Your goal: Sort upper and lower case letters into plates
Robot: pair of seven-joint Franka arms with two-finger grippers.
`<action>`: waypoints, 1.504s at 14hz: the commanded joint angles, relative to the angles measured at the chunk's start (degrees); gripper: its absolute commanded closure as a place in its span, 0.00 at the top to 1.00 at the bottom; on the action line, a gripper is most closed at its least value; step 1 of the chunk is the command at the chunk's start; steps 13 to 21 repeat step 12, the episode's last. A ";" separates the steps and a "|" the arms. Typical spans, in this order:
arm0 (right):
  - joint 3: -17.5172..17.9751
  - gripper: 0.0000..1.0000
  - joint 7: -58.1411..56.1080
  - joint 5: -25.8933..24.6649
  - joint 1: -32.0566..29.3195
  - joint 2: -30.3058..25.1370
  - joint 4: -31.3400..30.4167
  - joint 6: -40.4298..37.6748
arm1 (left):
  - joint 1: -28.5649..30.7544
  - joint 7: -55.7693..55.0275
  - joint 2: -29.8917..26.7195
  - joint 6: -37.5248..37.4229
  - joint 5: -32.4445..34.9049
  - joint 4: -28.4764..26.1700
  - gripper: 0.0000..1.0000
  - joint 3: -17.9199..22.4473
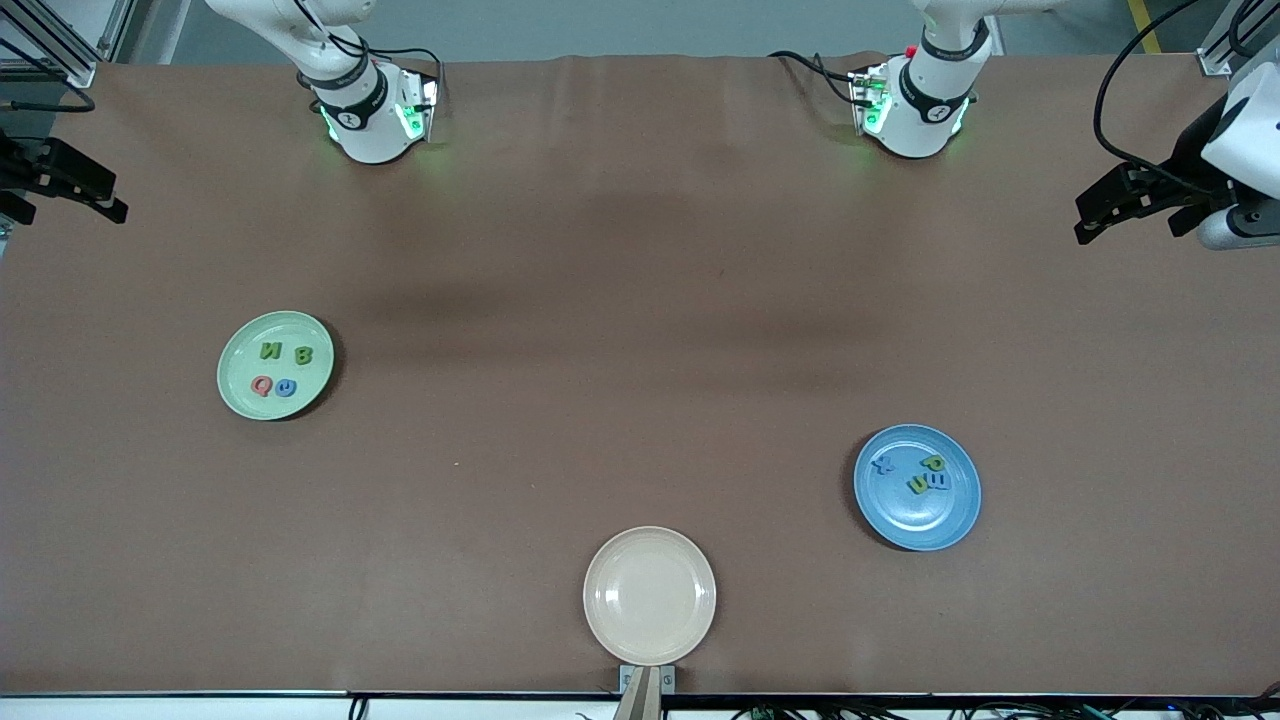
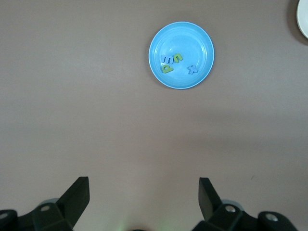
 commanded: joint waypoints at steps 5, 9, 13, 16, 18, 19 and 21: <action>-0.26 1.00 0.55 -0.52 -0.33 6.81 10.06 -0.37 | 0.30 0.98 -0.08 0.49 -0.26 0.79 1.00 0.04; -0.26 1.00 0.55 -0.61 -0.33 6.81 10.06 -0.37 | 0.56 1.33 0.01 0.40 -0.17 1.40 1.00 0.39; -0.26 1.00 0.55 -0.61 -0.33 6.81 10.06 -0.37 | 0.65 1.25 0.10 0.32 -0.17 1.58 1.00 0.39; -0.26 1.00 0.55 -0.61 -0.33 6.81 10.06 -0.37 | 0.65 1.25 0.10 0.32 -0.17 1.58 1.00 0.39; -0.26 1.00 0.55 -0.61 -0.33 6.81 10.06 -0.37 | 0.65 1.25 0.10 0.32 -0.17 1.58 1.00 0.39; -0.26 1.00 0.55 -0.61 -0.33 6.81 10.06 -0.37 | 0.65 1.25 0.10 0.32 -0.17 1.58 1.00 0.39; -0.26 1.00 0.55 -0.61 -0.33 6.81 10.06 -0.37 | 0.65 1.25 0.10 0.32 -0.17 1.58 1.00 0.39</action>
